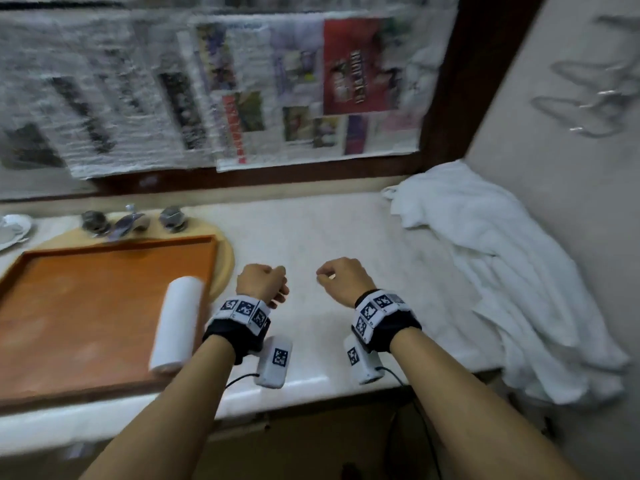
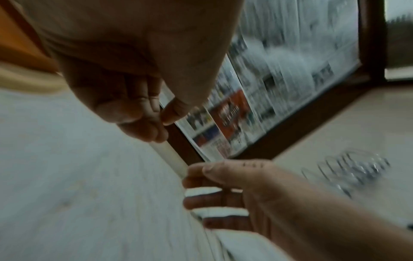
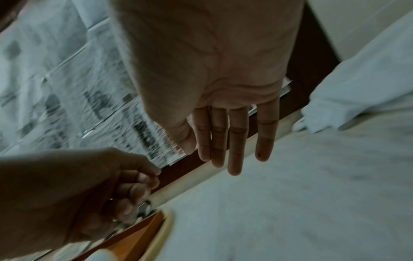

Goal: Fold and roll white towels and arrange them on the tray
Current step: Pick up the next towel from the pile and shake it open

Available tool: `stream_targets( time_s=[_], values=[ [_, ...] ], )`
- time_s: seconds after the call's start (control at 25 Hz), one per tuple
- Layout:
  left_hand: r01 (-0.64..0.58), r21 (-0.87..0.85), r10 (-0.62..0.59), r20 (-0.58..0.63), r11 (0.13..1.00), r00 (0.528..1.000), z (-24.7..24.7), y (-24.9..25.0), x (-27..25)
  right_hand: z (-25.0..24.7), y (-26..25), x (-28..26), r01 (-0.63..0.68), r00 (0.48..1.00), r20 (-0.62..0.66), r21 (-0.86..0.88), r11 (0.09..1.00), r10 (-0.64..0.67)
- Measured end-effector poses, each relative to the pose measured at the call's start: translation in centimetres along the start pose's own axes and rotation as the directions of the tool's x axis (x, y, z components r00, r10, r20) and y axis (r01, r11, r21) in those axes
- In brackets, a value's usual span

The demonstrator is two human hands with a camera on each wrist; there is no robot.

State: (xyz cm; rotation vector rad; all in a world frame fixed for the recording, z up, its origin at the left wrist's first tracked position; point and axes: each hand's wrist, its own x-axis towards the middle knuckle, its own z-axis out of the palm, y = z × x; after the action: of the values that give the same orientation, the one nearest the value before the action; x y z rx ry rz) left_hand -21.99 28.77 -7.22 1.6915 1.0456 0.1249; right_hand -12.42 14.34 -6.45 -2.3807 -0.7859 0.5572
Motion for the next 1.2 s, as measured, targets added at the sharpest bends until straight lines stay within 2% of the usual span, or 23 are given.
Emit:
stream_targets(
  time_s=[0.12, 0.2, 0.24, 0.28, 0.36, 0.44, 0.48, 0.52, 0.56, 0.64, 0.68, 0.72, 0.76, 0.8, 0.88, 0.92, 0.96, 1.08, 1.12, 1.2],
  values=[
    [-0.226, 0.161, 0.202, 0.154, 0.961, 0.967, 9.9, 4.2, -0.2, -6.1, 8.3, -1.9, -0.119, 0.979, -0.164, 0.03, 0.992, 0.123],
    [-0.407, 0.277, 0.334, 0.276, 0.87, 0.901, 16.4, 6.5, -0.6, -9.0, 14.6, -3.9, -0.237, 0.932, -0.267, 0.058, 0.97, 0.244],
    [-0.504, 0.327, 0.401, 0.335, 0.799, 0.853, 19.7, 7.5, -1.1, -10.4, 17.8, -5.2, -0.306, 0.886, -0.351, 0.048, 0.951, 0.302],
    [-0.589, 0.352, 0.461, 0.384, 0.728, 0.8, 22.6, 8.1, -1.5, -11.3, 20.5, -6.5, -0.383, 0.814, -0.471, 0.005, 0.924, 0.34],
    [-0.72, 0.355, 0.537, 0.491, 0.597, 0.686, 28.3, 9.5, -2.7, -12.9, 25.2, -9.2, -0.571, 0.63, -0.667, -0.051, 0.819, 0.398],
    [-0.817, 0.335, 0.56, 0.603, 0.468, 0.568, 33.2, 11.2, -4.4, -14.4, 28.9, -11.5, -0.716, 0.502, -0.688, 0.01, 0.698, 0.524],
    [-0.858, 0.327, 0.559, 0.655, 0.397, 0.509, 35.0, 11.8, -5.1, -14.8, 30.1, -12.3, -0.753, 0.47, -0.668, 0.037, 0.657, 0.577],
    [-0.896, 0.308, 0.559, 0.702, 0.32, 0.442, 36.8, 12.5, -5.8, -15.3, 31.1, -13.0, -0.759, 0.471, -0.652, 0.043, 0.65, 0.594],
    [-0.925, 0.29, 0.548, 0.746, 0.244, 0.379, 38.0, 13.1, -6.4, -15.6, 31.6, -13.3, -0.725, 0.502, -0.665, 0.026, 0.689, 0.554],
    [-0.969, 0.212, 0.533, 0.809, 0.126, 0.247, 39.7, 14.3, -7.5, -16.6, 31.8, -13.9, -0.543, 0.542, -0.763, 0.003, 0.84, 0.353],
    [-0.979, 0.168, 0.561, 0.802, 0.119, 0.206, 40.0, 15.1, -7.9, -17.6, 31.0, -13.9, -0.442, 0.541, -0.8, -0.009, 0.897, 0.259],
    [-0.981, 0.121, 0.62, 0.761, 0.15, 0.189, 39.8, 16.3, -8.0, -19.0, 30.0, -13.8, -0.337, 0.545, -0.818, -0.011, 0.941, 0.186],
    [-0.977, 0.071, 0.696, 0.692, 0.202, 0.194, 39.2, 17.6, -8.0, -20.7, 28.8, -13.6, -0.224, 0.565, -0.811, 0.025, 0.974, 0.151],
    [-0.967, 0.028, 0.761, 0.611, 0.253, 0.217, 38.1, 19.2, -7.7, -22.6, 27.5, -13.3, -0.113, 0.602, -0.789, 0.062, 0.992, 0.118],
    [-0.955, -0.038, 0.864, 0.439, 0.294, 0.248, 34.7, 23.0, -6.8, -26.8, 24.3, -12.5, 0.066, 0.687, -0.726, 0.064, 0.996, 0.002],
    [-0.95, -0.065, 0.895, 0.358, 0.307, 0.264, 32.1, 25.3, -6.4, -29.1, 22.2, -11.7, 0.139, 0.701, -0.708, 0.021, 0.99, -0.083],
    [-0.944, -0.088, 0.914, 0.291, 0.319, 0.282, 29.8, 27.1, -6.1, -31.0, 20.0, -11.0, 0.196, 0.694, -0.703, -0.026, 0.98, -0.157],
    [-0.932, -0.152, 0.944, 0.097, 0.328, 0.316, 21.5, 31.7, -6.9, -36.5, 10.6, -7.4, 0.359, 0.622, -0.69, -0.167, 0.918, -0.369],
    [-0.926, -0.186, 0.945, 0.051, 0.327, 0.323, 18.6, 32.8, -7.5, -38.2, 6.8, -6.0, 0.389, 0.624, -0.664, -0.193, 0.901, -0.412],
    [-0.926, -0.193, 0.945, 0.069, 0.326, 0.318, 13.7, 34.2, -9.1, -40.6, 0.2, -3.8, 0.409, 0.67, -0.592, -0.209, 0.888, -0.448]
  ],
)
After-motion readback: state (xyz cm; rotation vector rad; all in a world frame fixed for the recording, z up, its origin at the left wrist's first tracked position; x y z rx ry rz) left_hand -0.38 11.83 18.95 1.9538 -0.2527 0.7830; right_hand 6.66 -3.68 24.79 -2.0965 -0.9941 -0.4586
